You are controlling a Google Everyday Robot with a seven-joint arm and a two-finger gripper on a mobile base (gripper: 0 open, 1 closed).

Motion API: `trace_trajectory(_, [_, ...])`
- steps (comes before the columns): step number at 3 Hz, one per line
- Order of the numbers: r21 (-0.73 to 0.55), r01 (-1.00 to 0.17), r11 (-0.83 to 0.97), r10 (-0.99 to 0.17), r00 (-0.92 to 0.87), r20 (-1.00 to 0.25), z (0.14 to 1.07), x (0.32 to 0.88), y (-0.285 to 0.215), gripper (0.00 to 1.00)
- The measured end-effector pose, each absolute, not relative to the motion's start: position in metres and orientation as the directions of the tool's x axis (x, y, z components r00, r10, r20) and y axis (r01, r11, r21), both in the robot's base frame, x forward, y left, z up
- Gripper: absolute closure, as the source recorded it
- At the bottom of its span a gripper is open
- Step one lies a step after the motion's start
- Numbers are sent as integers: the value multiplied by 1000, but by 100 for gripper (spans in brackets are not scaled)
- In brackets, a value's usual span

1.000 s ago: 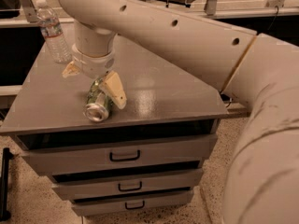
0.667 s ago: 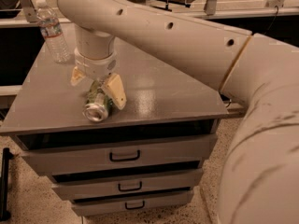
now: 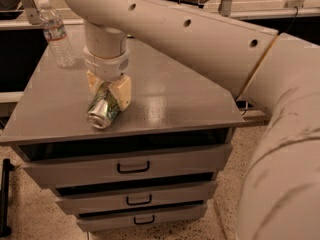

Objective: Pick green can

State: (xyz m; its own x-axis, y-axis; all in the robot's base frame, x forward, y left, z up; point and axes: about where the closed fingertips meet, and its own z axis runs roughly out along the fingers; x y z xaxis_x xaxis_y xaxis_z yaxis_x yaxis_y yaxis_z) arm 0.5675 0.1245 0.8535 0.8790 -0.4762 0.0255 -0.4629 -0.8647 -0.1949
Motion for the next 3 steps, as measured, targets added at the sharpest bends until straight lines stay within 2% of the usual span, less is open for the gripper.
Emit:
trace_trajectory(1, [-300, -516, -802, -527, 848, -51, 892, 564, 119, 87])
trace_trajectory(2, [-440, -580, -686, -549, 809, -210, 940, 566, 112, 100])
trace_trajectory(3, [-551, -653, -519, -544, 750, -376, 987, 578, 100, 100])
